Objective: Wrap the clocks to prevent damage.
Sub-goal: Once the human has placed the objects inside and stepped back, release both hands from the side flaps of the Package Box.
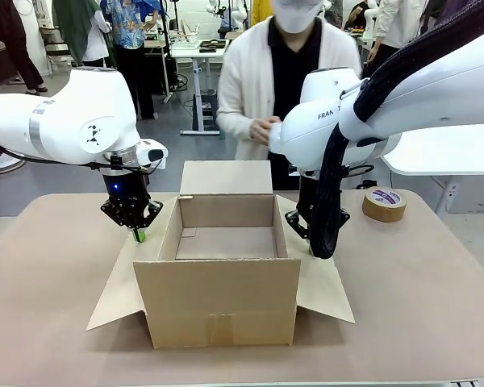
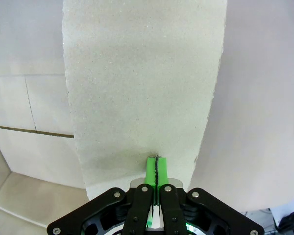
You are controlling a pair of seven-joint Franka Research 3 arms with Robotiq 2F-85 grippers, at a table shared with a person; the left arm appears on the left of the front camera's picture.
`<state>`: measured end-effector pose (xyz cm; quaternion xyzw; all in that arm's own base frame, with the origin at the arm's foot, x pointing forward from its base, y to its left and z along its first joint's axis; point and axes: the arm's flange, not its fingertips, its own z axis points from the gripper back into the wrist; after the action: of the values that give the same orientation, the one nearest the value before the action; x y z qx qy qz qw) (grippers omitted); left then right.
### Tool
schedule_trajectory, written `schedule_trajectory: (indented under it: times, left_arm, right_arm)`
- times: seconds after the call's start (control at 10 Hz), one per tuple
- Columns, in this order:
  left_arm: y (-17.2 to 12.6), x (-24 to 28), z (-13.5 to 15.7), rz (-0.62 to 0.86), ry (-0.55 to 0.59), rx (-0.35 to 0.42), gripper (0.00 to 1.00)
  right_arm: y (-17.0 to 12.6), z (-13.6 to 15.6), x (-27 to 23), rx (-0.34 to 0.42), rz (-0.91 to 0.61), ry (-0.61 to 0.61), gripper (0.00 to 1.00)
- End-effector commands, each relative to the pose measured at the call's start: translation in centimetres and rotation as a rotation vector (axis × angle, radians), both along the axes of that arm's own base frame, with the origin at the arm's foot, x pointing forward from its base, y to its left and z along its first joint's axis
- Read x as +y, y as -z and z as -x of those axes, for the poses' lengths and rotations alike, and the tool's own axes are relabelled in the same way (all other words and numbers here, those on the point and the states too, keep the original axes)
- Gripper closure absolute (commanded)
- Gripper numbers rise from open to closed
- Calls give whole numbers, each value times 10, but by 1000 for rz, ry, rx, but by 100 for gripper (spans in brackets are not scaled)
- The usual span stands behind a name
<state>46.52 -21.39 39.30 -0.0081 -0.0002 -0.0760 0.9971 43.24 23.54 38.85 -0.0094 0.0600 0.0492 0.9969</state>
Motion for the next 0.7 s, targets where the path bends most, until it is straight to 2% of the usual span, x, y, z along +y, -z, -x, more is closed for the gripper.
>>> schedule_trajectory:
  times: [0.0, 0.6]
  left_arm:
    - [1, 0, 0, 4, -3, 3, 100]
    - [1, 0, 0, 4, -3, 3, 100]
  right_arm:
    - [1, 0, 0, -5, 14, 14, 99]
    - [1, 0, 0, -5, 14, 14, 99]
